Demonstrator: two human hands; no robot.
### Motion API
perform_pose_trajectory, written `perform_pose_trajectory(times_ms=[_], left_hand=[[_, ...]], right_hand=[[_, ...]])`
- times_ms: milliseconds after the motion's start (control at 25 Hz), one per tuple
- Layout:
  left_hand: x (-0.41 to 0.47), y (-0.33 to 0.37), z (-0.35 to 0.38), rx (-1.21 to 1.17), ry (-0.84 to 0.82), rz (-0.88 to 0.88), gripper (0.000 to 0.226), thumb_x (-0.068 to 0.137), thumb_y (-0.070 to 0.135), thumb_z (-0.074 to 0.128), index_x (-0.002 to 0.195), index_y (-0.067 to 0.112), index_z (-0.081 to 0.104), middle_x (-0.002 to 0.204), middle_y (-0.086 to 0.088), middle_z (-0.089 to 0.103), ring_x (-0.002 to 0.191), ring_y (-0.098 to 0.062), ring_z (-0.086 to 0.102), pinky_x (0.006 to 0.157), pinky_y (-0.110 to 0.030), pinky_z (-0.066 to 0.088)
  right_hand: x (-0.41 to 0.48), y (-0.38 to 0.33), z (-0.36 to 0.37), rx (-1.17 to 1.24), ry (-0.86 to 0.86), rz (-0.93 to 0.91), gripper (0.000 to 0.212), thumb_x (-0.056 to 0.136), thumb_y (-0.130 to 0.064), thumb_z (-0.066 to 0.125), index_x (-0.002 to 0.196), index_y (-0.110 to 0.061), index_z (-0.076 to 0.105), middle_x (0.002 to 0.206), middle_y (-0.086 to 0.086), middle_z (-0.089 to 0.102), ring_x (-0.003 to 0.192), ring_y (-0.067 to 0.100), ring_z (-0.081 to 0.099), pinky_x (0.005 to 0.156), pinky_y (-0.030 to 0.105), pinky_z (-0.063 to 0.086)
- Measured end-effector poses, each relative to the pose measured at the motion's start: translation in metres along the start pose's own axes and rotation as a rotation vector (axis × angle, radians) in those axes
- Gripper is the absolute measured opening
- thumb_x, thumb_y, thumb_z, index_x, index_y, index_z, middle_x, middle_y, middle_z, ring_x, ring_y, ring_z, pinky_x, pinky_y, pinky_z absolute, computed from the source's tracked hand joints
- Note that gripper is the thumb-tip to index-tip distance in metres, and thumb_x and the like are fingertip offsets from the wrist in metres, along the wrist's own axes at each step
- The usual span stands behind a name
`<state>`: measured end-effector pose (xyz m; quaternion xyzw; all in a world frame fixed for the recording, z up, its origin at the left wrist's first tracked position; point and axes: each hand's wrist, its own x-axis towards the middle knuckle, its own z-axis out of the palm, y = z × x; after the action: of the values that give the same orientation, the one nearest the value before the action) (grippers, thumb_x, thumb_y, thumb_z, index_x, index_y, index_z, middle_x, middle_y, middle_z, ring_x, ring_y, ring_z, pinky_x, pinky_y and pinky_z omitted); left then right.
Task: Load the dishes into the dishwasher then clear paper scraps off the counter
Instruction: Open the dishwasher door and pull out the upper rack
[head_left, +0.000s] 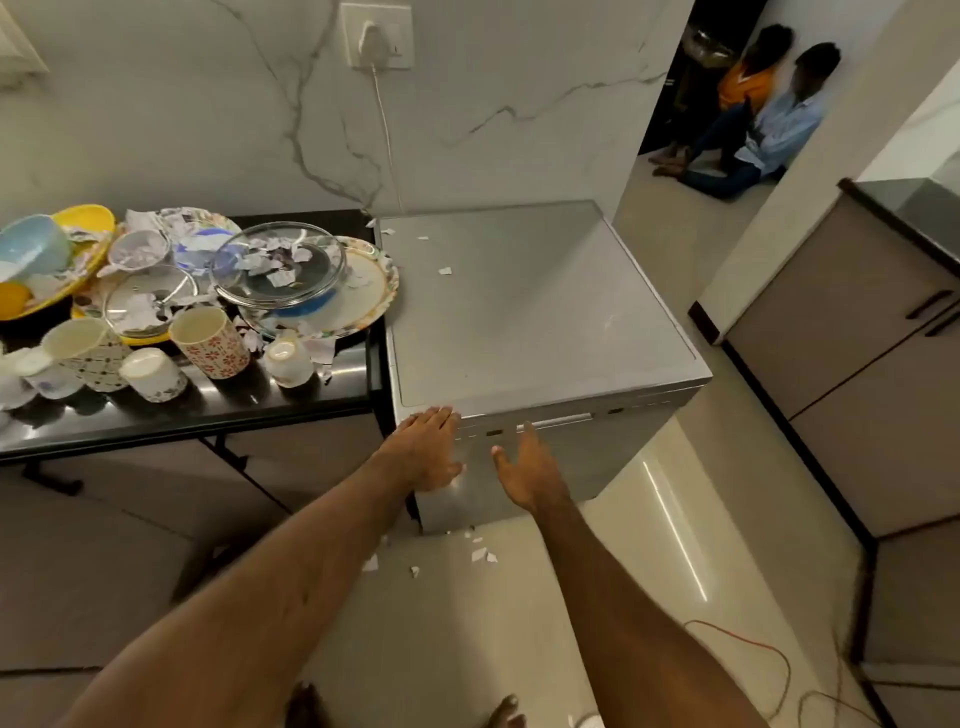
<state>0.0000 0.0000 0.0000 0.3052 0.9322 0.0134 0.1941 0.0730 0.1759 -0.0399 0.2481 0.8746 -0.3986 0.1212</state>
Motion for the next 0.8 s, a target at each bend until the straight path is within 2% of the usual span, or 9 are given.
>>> perform_pose_trajectory(times_ms=[120,240,320,400,480,600,720,800], left_hand=[[0.029,0.016,0.001,-0.002,-0.084,-0.122,0.083,0.103,0.035,0.052,0.164,0.005,0.004,0.172,-0.015,0.002,0.159,-0.028,0.006,0.129,-0.042,0.011],[0.046,0.025,0.0,0.038,-0.169,-0.227,0.074,0.102,0.014,0.046,0.161,-0.003,0.006,0.169,-0.022,0.009,0.157,-0.032,0.015,0.127,-0.044,0.02],[0.063,0.036,0.002,0.07,-0.194,-0.261,0.07,0.102,0.009,0.042,0.161,-0.004,0.006,0.169,-0.023,0.01,0.156,-0.034,0.02,0.124,-0.046,0.027],[0.071,0.041,-0.002,0.072,-0.231,-0.296,0.066,0.106,0.009,0.038,0.162,-0.002,0.005,0.17,-0.02,0.006,0.156,-0.032,0.018,0.122,-0.044,0.027],[0.081,0.044,-0.004,0.097,-0.227,-0.318,0.064,0.108,0.011,0.036,0.162,0.0,0.004,0.171,-0.019,0.004,0.157,-0.031,0.017,0.123,-0.043,0.025],[0.086,0.046,-0.008,0.078,-0.232,-0.344,0.063,0.108,0.013,0.035,0.162,0.0,0.005,0.171,-0.019,0.003,0.157,-0.031,0.016,0.123,-0.042,0.023],[0.087,0.045,-0.002,0.111,-0.239,-0.346,0.063,0.108,0.012,0.033,0.162,0.0,0.004,0.17,-0.02,0.003,0.157,-0.032,0.014,0.125,-0.043,0.02],[0.086,0.043,-0.004,0.135,-0.256,-0.336,0.063,0.107,0.011,0.033,0.162,-0.001,0.004,0.17,-0.02,0.003,0.157,-0.033,0.013,0.125,-0.044,0.019]], right_hand=[[0.037,0.015,-0.011,0.433,0.102,0.219,0.066,0.107,-0.046,0.054,0.156,-0.005,0.04,0.154,0.017,0.051,0.143,0.036,0.048,0.116,0.042,0.039],[0.073,0.017,-0.022,1.02,0.086,0.414,0.042,0.109,-0.045,0.049,0.124,-0.009,0.066,0.135,0.012,0.063,0.132,0.027,0.055,0.11,0.036,0.038],[0.097,0.024,-0.029,1.28,0.075,0.475,0.033,0.111,-0.041,0.045,0.099,-0.02,0.068,0.116,0.003,0.066,0.112,0.016,0.06,0.104,0.03,0.04],[0.102,0.025,-0.032,1.466,0.125,0.51,0.03,0.111,-0.038,0.046,0.095,-0.022,0.065,0.1,-0.002,0.066,0.09,0.011,0.06,0.096,0.027,0.042],[0.106,0.032,-0.034,1.593,0.109,0.518,0.027,0.11,-0.037,0.052,0.099,-0.017,0.067,0.097,0.0,0.067,0.09,0.013,0.061,0.103,0.03,0.045],[0.115,0.053,-0.022,1.71,0.048,0.484,0.027,0.101,-0.04,0.067,0.11,-0.014,0.069,0.102,0.003,0.073,0.102,0.017,0.067,0.111,0.033,0.048],[0.121,0.068,-0.014,1.719,0.032,0.418,0.033,0.095,-0.039,0.073,0.116,-0.012,0.071,0.106,0.002,0.077,0.109,0.017,0.07,0.105,0.028,0.052],[0.122,0.073,-0.012,1.702,0.038,0.398,0.037,0.091,-0.04,0.075,0.116,-0.013,0.072,0.109,0.002,0.077,0.105,0.014,0.072,0.099,0.024,0.055]])
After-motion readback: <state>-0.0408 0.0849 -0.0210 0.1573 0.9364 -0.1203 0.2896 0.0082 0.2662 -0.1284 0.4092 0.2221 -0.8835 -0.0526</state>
